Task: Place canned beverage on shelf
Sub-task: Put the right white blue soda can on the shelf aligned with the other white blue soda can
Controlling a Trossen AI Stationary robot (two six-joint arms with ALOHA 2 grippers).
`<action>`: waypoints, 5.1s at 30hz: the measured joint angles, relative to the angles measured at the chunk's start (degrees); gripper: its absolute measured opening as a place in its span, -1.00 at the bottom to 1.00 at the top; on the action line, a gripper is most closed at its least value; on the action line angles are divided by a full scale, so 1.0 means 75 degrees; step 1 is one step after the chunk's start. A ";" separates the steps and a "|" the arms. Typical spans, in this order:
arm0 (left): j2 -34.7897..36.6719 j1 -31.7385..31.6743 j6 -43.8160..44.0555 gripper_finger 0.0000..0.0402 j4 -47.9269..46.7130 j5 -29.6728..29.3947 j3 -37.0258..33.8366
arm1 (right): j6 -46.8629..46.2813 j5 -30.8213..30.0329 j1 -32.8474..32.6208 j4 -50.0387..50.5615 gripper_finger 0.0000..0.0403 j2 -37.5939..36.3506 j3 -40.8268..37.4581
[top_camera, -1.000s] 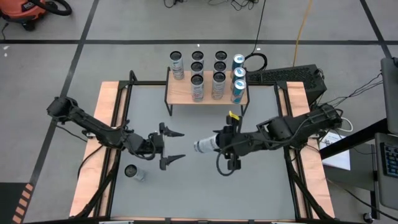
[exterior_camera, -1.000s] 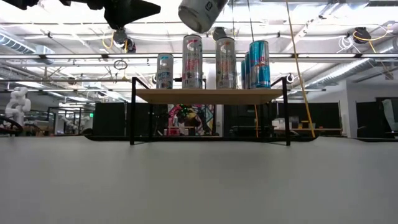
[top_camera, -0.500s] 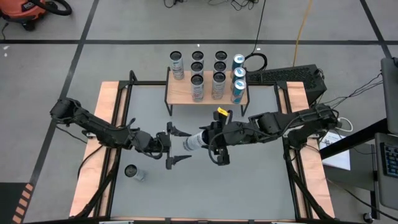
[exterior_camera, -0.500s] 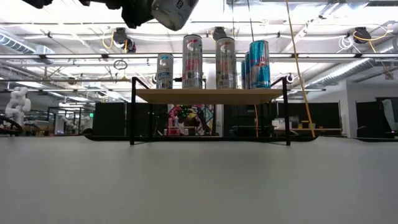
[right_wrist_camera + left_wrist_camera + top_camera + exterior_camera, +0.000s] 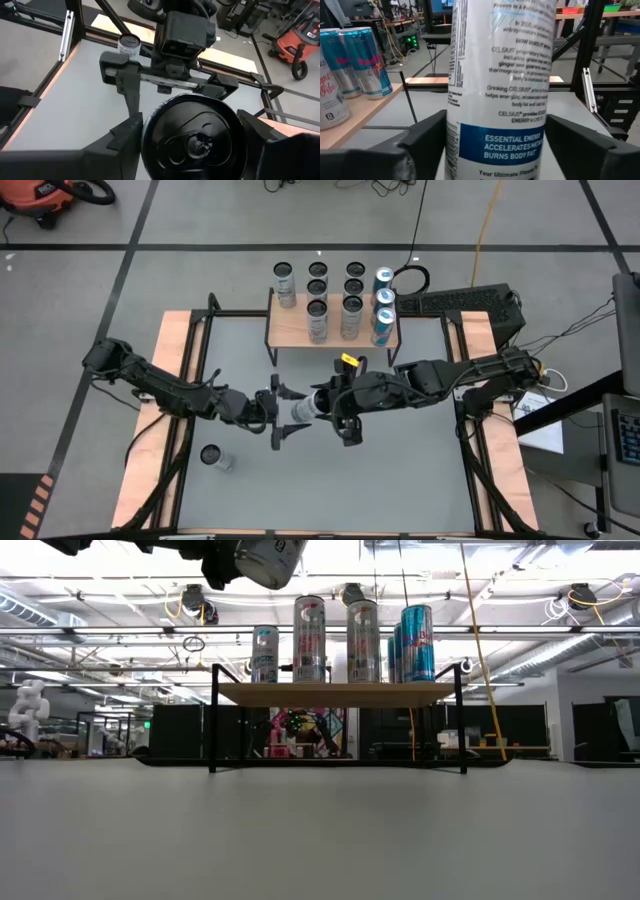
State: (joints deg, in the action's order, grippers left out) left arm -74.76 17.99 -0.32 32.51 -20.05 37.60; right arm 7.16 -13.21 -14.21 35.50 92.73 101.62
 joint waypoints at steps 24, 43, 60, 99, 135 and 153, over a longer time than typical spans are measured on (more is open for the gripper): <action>0.0047 0.0003 -0.0032 0.22 0.0330 0.1195 -0.0006 | 0.0234 0.0948 -0.0121 -0.0076 0.33 -0.0006 0.0015; 0.0157 0.0003 -0.0231 0.23 0.0420 0.3367 -0.0012 | 0.1341 0.3417 -0.0161 -0.3824 0.37 -0.0010 -0.1801; 0.0163 0.0009 -0.0291 0.23 0.0359 0.3378 -0.0011 | 0.1236 0.3558 -0.0165 -0.5061 -0.10 0.0070 -0.2337; 0.2314 0.0071 -0.1009 0.84 -0.0741 0.0463 0.0000 | -0.0410 -0.0090 -0.0100 -0.5487 -0.12 0.0096 -0.2343; 0.2407 0.0129 -0.0553 0.84 -0.1778 -0.0194 0.0000 | -0.1074 -0.1167 0.0238 -0.6531 -0.12 0.0632 -0.2340; 0.2363 -0.0320 -0.0207 0.38 -0.1611 0.0560 -0.0003 | -0.1023 -0.0819 0.0249 -0.6536 -0.12 0.0629 -0.2340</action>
State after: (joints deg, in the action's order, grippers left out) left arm -57.04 15.59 -1.87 20.43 -15.86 37.58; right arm -0.51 -19.35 -12.34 -13.52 97.45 84.07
